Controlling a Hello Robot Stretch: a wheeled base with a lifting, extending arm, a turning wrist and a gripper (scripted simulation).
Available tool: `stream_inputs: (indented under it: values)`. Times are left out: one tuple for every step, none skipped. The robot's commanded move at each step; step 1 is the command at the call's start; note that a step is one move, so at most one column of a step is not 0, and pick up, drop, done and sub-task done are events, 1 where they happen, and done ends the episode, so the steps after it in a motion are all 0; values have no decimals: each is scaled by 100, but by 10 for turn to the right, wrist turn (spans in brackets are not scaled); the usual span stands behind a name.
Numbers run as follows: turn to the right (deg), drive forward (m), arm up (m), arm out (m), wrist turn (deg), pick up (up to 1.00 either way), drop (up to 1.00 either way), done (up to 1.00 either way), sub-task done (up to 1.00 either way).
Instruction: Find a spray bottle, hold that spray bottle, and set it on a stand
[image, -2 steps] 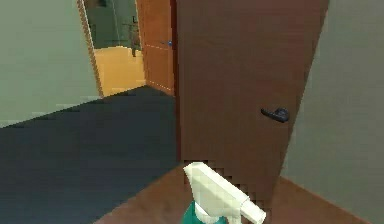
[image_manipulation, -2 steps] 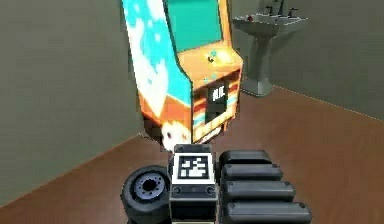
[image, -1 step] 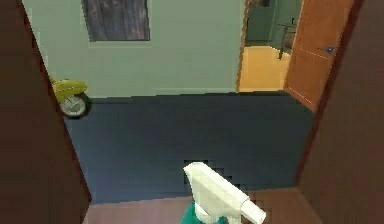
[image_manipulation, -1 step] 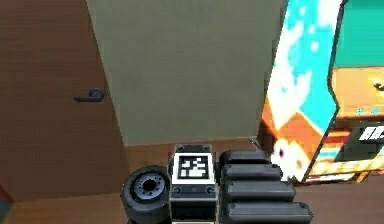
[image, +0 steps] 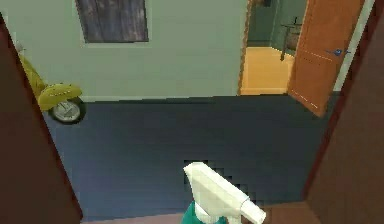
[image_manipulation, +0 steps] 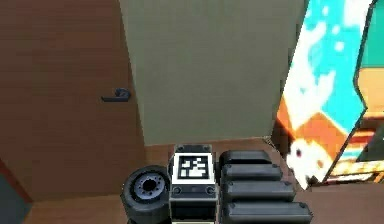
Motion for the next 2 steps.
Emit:
stream_inputs:
  values:
    - [-210,0,0,0,0,0,0,0,0]
    - [0,55,0,0,0,0,0,0,0]
